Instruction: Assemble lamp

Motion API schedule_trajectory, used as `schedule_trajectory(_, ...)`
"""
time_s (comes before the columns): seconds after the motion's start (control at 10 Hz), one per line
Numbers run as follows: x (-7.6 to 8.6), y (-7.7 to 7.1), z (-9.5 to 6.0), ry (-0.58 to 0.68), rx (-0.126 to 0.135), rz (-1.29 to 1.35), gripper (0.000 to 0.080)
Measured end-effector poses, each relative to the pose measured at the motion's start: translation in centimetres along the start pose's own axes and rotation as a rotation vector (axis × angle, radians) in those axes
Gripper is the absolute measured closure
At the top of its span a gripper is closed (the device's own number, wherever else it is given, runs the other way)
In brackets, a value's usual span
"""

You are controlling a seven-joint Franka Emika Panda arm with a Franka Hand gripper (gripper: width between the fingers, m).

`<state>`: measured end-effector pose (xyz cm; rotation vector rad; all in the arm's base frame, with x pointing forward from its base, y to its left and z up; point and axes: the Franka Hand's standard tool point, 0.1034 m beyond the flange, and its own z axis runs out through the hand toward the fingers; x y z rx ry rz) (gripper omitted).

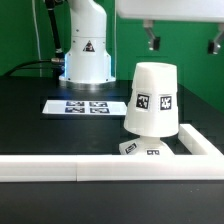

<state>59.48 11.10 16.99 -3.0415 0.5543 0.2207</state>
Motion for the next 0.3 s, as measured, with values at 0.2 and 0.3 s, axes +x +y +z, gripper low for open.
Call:
schedule_trajectory(0.2, 0.20, 0.29, -0.03, 0.000, 0.001, -0.005, 0.0100)
schedule_trajectory(0.3, 0.18, 0.27, -0.01, 0.000, 0.000, -0.005, 0.0100)
